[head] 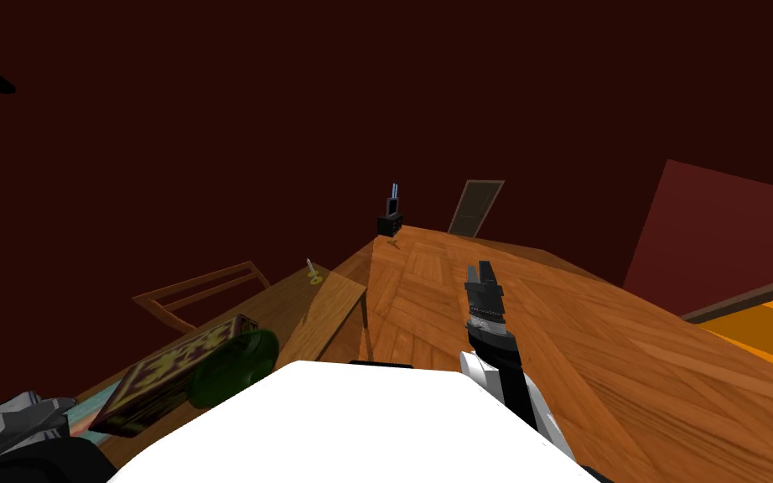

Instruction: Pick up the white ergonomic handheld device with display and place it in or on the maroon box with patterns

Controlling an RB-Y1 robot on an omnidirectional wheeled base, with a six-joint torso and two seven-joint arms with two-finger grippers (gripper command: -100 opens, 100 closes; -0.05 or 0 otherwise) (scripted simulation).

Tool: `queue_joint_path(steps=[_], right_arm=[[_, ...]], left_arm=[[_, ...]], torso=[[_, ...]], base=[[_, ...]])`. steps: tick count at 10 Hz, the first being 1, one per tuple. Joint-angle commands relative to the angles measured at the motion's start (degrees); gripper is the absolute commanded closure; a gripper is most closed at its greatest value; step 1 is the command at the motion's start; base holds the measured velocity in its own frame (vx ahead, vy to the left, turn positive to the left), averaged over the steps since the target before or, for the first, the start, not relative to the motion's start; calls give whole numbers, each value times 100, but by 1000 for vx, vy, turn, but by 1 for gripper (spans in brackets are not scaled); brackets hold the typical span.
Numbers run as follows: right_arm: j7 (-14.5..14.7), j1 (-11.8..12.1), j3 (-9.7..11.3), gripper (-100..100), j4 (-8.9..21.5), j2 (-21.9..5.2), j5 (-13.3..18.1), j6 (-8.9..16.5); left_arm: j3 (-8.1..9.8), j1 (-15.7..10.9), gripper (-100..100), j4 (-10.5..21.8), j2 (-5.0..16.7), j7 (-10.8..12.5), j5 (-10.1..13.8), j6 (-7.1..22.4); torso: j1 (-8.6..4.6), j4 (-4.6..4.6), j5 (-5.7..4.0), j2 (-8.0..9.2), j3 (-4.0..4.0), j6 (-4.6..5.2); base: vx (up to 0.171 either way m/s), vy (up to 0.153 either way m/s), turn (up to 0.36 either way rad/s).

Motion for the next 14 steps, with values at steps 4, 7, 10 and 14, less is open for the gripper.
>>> queue_joint_path(steps=[4, 7, 10, 14], right_arm=[[0, 0, 0, 0, 0, 0, 0, 0], [0, 0, 0, 0, 0, 0, 0, 0], [0, 1, 0, 0, 0, 0, 0, 0], [0, 1, 0, 0, 0, 0, 0, 0]], left_arm=[[45, 143, 100, 43, 513, 408, 94, -346], [127, 317, 100, 46, 920, 634, 274, -594], [174, 409, 100, 49, 1142, 757, 373, -733], [222, 493, 100, 52, 1348, 872, 467, -868]], torso=[[0, 1, -3, -4, -2, 9], [-13, 2, -10, -2, 0, 5], [-22, 3, -15, 0, 2, -5], [-37, 4, -27, 2, 4, -9]], base=[[-26, 55, -136], [-25, 49, -125], [-21, 42, -95], [-19, 32, -77]])
